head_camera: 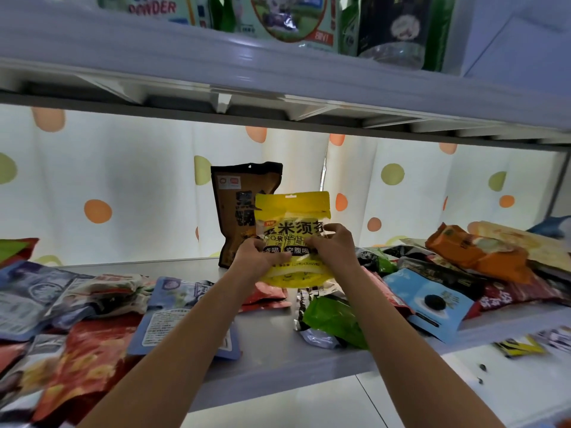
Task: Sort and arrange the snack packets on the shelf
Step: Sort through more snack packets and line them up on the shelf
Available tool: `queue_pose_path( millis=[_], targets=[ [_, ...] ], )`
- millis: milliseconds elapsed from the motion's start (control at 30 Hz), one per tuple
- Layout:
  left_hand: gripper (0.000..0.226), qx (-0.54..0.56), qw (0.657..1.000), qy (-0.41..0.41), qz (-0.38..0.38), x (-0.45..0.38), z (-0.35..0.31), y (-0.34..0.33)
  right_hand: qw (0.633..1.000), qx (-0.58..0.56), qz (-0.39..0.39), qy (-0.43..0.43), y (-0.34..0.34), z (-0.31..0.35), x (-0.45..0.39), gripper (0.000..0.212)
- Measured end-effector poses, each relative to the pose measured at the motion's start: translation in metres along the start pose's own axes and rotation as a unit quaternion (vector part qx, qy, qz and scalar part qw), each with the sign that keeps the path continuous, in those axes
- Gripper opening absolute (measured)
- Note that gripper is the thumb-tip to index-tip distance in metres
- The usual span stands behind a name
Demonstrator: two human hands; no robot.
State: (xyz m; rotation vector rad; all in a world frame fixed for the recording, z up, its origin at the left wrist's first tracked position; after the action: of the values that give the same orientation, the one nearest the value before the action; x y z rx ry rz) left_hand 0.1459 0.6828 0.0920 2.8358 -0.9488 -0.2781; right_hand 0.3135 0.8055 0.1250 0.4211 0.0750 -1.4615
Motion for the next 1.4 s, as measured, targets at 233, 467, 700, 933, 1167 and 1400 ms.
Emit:
queue_pose_path(
  millis=[233,467,700,933,1167,1400],
  targets=[
    [0.071,0.070,0.995,-0.064,-0.011,0.021,-0.018,0.027,0.997,-0.060,-0.032,0.029,0.017,0.028,0.037,0.062],
    [0.068,0.097,0.988,-0.120,0.019,0.056,-0.025,0.052,0.989,-0.128,-0.053,0.046,0.035,0.038,0.084,0.062],
    [0.070,0.142,0.971,-0.172,0.081,0.102,-0.030,0.070,0.981,-0.179,-0.070,0.022,0.057,0.042,0.141,0.075],
    [0.094,0.159,0.951,-0.225,0.138,0.156,-0.022,0.072,0.977,-0.192,-0.094,0.027,0.077,0.044,0.198,0.067],
    [0.076,0.173,0.949,-0.218,0.145,0.204,-0.011,0.079,0.971,-0.217,-0.106,0.003,0.086,0.028,0.248,0.032],
    [0.067,0.146,0.960,-0.194,0.141,0.244,0.019,0.069,0.966,-0.242,-0.091,-0.020,0.101,0.003,0.279,0.030]
  ],
)
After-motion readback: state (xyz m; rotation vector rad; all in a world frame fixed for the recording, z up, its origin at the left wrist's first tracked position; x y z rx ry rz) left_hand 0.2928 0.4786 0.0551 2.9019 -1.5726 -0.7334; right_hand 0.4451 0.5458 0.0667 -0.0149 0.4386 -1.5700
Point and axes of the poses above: each hand's wrist, its own x-axis away from the middle knuckle, its own y-axis out of the back of the hand, z = x × y, the point moved 10 cm from there along -x, towards the middle knuckle, and after that the axes turned 10 degrees about -z, right-handed, at the moved point
